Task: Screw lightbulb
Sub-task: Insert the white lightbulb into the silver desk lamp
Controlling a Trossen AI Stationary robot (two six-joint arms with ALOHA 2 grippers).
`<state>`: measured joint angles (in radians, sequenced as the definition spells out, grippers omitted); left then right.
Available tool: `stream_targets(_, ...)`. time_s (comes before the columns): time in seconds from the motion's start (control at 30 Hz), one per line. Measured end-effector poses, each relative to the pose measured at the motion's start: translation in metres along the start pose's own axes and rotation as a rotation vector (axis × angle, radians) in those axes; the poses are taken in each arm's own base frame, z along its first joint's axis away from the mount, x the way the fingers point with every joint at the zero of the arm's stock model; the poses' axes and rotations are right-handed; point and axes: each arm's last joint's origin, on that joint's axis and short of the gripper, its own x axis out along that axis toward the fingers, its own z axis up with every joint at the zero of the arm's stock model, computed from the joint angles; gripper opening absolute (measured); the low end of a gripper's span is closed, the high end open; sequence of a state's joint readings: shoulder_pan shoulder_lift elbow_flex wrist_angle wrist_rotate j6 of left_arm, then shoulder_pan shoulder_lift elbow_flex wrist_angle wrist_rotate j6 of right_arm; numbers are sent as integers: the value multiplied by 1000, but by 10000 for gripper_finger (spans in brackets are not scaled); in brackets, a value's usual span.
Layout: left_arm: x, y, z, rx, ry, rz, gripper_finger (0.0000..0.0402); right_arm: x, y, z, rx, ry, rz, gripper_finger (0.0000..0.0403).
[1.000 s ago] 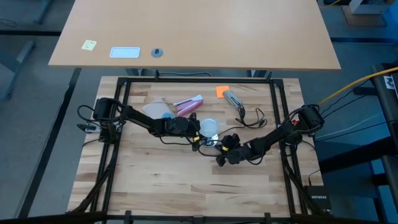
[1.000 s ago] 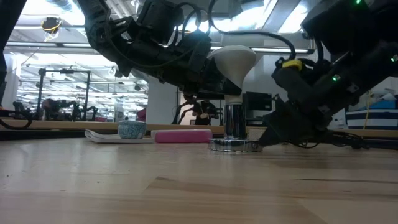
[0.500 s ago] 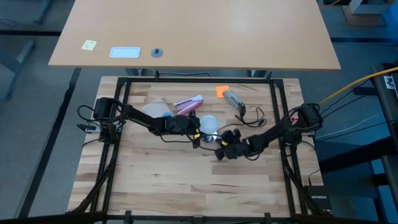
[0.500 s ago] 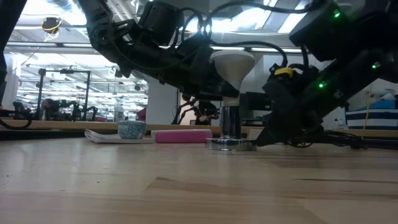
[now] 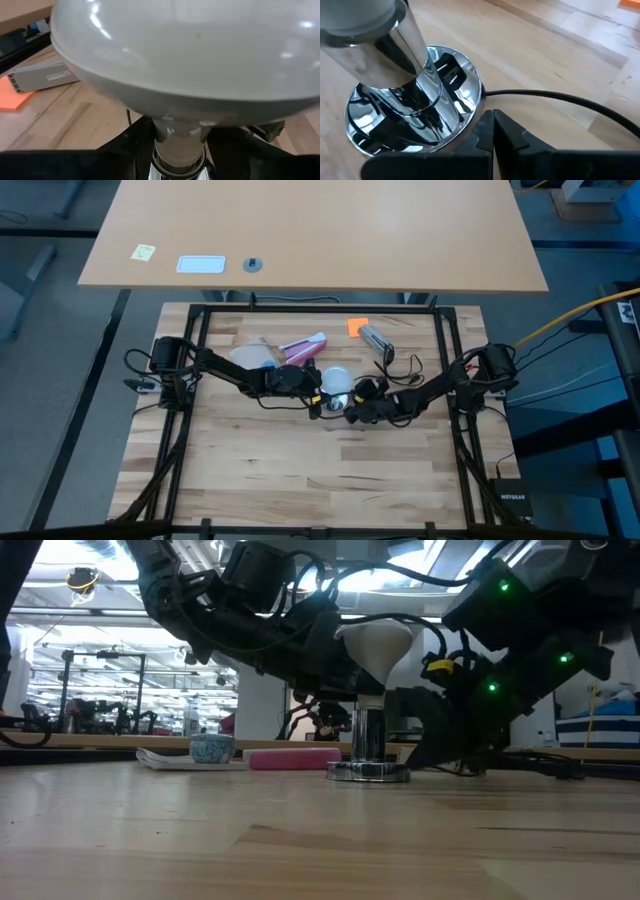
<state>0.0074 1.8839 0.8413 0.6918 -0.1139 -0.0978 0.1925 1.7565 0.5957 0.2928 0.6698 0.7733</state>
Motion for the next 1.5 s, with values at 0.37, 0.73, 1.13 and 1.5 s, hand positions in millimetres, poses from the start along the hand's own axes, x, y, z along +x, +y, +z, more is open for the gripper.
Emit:
stream_targets(0.37,0,-1,0,1,0,-13,150,-11,8,-2,-34,115,154,5)
stream_targets(0.73,0,-1,0,0,-1,-8,150,-34,28,5,15,41,314,5)
stream_targets(1.13,0,-1,0,0,-2,-4,150,-25,40,-4,8,31,305,5)
stream_targets(1.5,0,-1,0,2,0,1,150,-10,52,-12,-4,47,255,5)
